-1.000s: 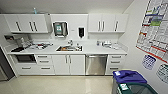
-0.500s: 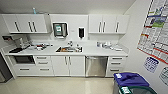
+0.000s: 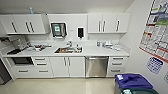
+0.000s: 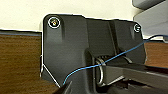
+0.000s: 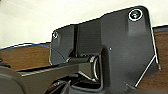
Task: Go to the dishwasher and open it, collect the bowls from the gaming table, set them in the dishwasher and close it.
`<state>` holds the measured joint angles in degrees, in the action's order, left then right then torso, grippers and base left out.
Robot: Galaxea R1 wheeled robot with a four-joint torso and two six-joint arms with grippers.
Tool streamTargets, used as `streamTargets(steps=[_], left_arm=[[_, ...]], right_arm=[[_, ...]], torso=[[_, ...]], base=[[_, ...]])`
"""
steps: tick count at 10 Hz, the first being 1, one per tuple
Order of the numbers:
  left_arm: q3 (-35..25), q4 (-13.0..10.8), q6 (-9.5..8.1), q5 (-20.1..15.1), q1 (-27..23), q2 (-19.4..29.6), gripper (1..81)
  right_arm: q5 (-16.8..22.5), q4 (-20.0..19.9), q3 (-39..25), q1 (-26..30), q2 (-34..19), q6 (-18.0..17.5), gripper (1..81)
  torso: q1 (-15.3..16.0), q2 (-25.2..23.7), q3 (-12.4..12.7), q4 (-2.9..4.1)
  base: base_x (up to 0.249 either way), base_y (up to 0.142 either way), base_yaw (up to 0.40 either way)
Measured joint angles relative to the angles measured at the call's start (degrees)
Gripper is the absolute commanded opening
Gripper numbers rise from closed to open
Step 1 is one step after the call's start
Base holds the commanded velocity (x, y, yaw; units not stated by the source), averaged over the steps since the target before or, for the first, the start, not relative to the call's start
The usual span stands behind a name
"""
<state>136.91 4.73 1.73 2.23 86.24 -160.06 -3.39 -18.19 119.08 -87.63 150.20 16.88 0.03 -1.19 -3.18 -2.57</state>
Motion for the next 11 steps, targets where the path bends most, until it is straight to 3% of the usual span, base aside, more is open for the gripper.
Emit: streamTargets(steps=[11], left_arm=[[0.1, 0.0, 0.00, 0.1, 0.1, 0.7, 81.1]], right_arm=[[-0.7, 0.0, 0.0, -0.6, 0.6, 0.0, 81.1]], torso=[[0.0, 0.0, 0.0, 0.00]], base=[[0.118, 0.000, 0.000]])
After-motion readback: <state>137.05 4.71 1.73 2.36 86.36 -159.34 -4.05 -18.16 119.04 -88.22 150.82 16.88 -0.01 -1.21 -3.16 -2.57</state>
